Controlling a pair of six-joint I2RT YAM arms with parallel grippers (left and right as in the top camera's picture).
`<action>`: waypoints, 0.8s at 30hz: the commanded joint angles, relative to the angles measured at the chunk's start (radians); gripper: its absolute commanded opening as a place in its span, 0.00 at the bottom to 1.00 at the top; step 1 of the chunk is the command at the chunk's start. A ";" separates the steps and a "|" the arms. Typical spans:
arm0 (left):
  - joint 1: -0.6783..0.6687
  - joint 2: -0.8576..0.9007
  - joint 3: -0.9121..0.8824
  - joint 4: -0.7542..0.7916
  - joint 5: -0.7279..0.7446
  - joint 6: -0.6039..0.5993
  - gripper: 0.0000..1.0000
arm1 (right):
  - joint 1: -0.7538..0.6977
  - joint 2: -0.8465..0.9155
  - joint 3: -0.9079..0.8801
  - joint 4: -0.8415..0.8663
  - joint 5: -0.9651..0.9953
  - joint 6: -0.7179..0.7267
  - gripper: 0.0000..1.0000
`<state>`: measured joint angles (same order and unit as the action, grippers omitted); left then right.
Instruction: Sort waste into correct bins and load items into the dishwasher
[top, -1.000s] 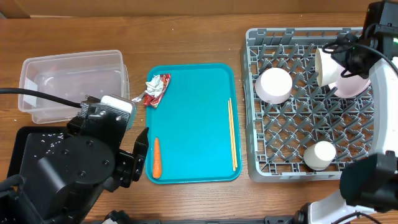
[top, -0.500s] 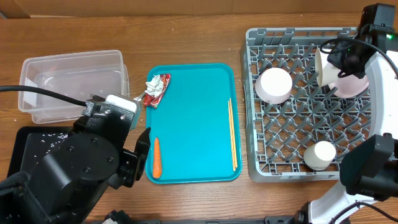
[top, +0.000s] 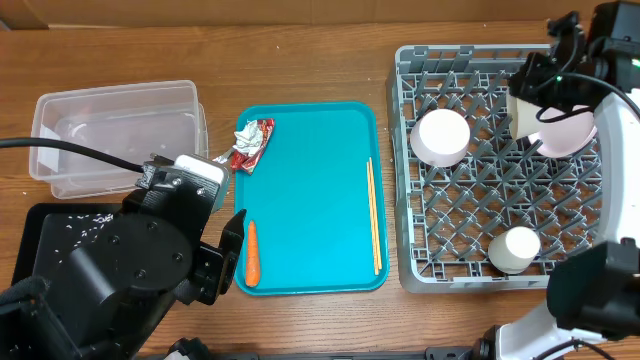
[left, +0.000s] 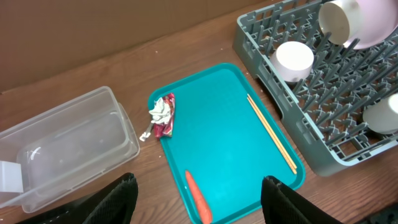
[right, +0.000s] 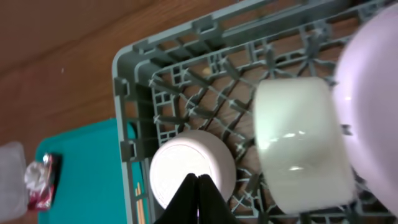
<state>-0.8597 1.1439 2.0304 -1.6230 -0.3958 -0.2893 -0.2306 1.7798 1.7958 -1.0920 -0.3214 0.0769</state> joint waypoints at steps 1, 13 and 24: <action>0.003 0.002 -0.001 0.005 0.008 -0.007 0.66 | -0.008 -0.009 0.024 0.012 0.171 0.104 0.09; 0.003 0.002 -0.001 0.004 0.013 -0.007 0.67 | -0.008 0.132 0.023 0.025 0.449 0.161 0.08; 0.003 0.002 -0.001 0.012 0.011 -0.006 0.67 | 0.001 0.137 0.033 -0.077 -0.299 -0.262 0.04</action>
<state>-0.8597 1.1439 2.0300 -1.6203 -0.3923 -0.2893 -0.2356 1.9255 1.8027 -1.1774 -0.3744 -0.0750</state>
